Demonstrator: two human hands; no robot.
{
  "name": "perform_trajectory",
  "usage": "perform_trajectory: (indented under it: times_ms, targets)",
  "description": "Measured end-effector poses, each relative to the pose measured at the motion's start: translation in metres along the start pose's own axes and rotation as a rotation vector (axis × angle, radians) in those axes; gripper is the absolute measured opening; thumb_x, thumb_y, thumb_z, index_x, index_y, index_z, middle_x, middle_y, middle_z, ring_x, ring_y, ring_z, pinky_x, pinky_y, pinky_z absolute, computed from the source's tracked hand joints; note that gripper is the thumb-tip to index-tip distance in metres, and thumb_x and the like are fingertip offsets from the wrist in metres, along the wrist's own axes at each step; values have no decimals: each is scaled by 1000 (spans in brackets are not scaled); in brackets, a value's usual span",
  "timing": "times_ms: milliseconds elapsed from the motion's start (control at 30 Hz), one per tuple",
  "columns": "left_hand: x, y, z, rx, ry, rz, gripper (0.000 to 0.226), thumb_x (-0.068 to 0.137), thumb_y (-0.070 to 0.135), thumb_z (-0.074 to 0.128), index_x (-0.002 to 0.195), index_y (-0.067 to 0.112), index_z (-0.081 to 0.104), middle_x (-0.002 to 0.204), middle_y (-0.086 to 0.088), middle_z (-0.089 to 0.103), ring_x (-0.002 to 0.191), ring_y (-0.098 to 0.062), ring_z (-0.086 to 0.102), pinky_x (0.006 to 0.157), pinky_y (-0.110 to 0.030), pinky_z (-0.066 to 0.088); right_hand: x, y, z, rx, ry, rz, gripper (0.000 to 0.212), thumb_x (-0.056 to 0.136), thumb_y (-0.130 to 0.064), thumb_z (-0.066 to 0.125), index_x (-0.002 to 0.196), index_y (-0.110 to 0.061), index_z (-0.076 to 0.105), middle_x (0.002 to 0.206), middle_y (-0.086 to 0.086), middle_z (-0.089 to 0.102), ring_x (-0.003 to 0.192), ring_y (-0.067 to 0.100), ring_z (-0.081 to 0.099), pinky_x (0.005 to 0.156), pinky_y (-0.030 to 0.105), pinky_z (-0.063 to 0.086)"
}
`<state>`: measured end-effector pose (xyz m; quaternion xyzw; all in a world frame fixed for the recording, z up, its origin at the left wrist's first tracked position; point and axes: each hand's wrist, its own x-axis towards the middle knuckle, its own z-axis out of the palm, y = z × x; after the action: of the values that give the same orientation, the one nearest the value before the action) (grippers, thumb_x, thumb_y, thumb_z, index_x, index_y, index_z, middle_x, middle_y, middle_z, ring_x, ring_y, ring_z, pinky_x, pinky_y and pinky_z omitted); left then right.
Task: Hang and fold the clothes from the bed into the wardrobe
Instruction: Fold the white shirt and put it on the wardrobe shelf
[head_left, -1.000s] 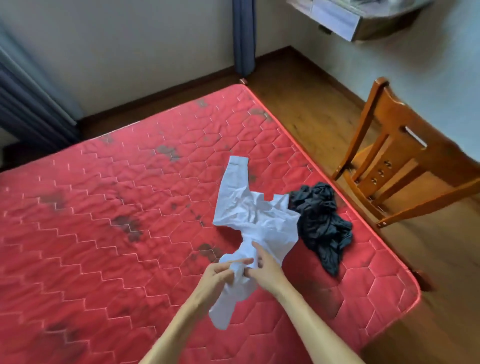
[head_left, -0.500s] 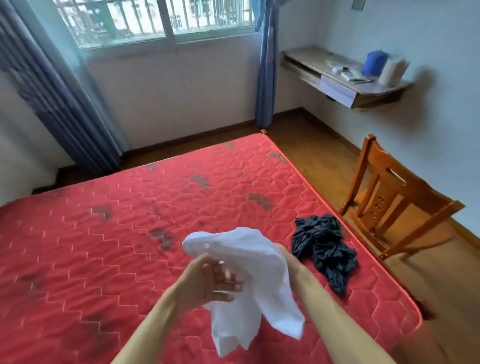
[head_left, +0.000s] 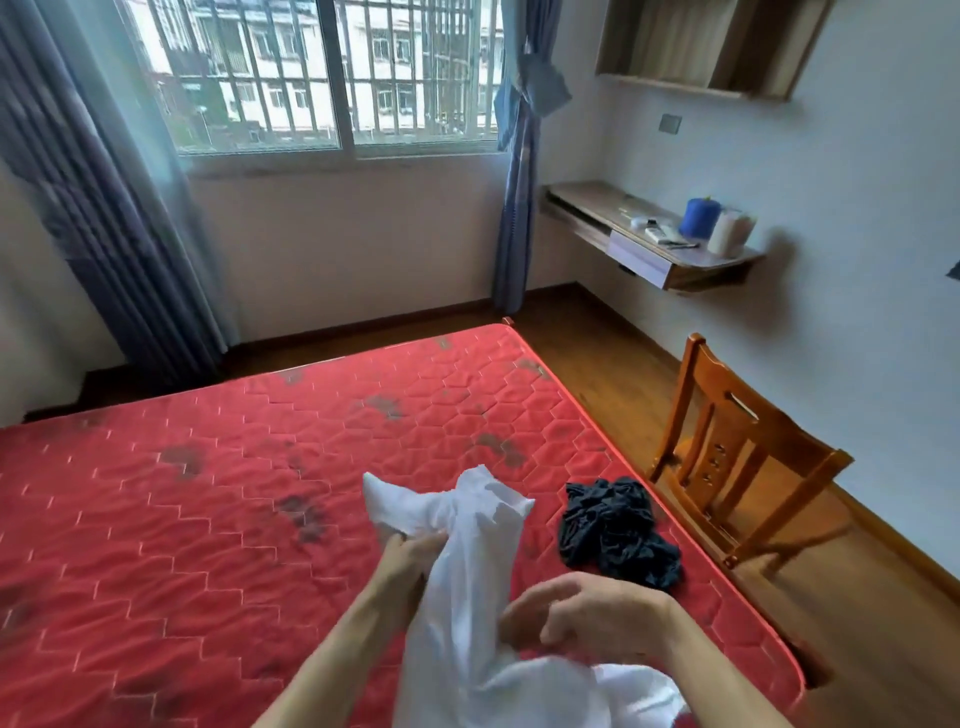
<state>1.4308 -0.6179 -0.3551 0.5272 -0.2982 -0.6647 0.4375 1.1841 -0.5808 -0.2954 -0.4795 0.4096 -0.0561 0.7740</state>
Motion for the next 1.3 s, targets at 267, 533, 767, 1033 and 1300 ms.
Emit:
perform_trajectory:
  times_ms: [267,533,767,1033,1300]
  targets:
    - [-45,14,33,-92,-287,33,43,69,-1,72,111,-9,69,107,-28,70,92,-37,70,83,-44,58,17,-44,-7,385,504,-339,45,86,-37,74,118,-5,69,114,20,71,107,36,68,94,48,54]
    - [-54,40,-10,-277,-39,157,41,82,26,65,113,0,66,100,-20,67,88,-32,63,75,-41,51,34,-35,-17,398,1089,-411,23,89,-24,72,89,-1,75,89,17,75,81,32,71,79,48,57]
    - [-60,58,-83,-553,181,214,48,88,22,45,129,-3,54,107,-20,69,92,-30,69,76,-37,61,22,0,-64,485,1106,-550,20,102,-20,52,98,-6,66,97,17,65,89,26,61,83,42,49]
    - [-86,91,-76,-443,21,265,30,94,16,41,97,9,69,84,-10,69,72,-24,68,62,-32,60,23,31,-89,111,1163,75,49,69,-14,62,112,8,62,86,17,66,81,32,65,66,37,53]
    - [-104,122,-17,-287,-102,164,27,94,22,50,107,7,68,91,-12,73,76,-25,72,65,-36,60,54,-30,2,-425,495,-97,96,73,-21,87,152,-23,32,146,8,47,129,20,50,76,10,50]
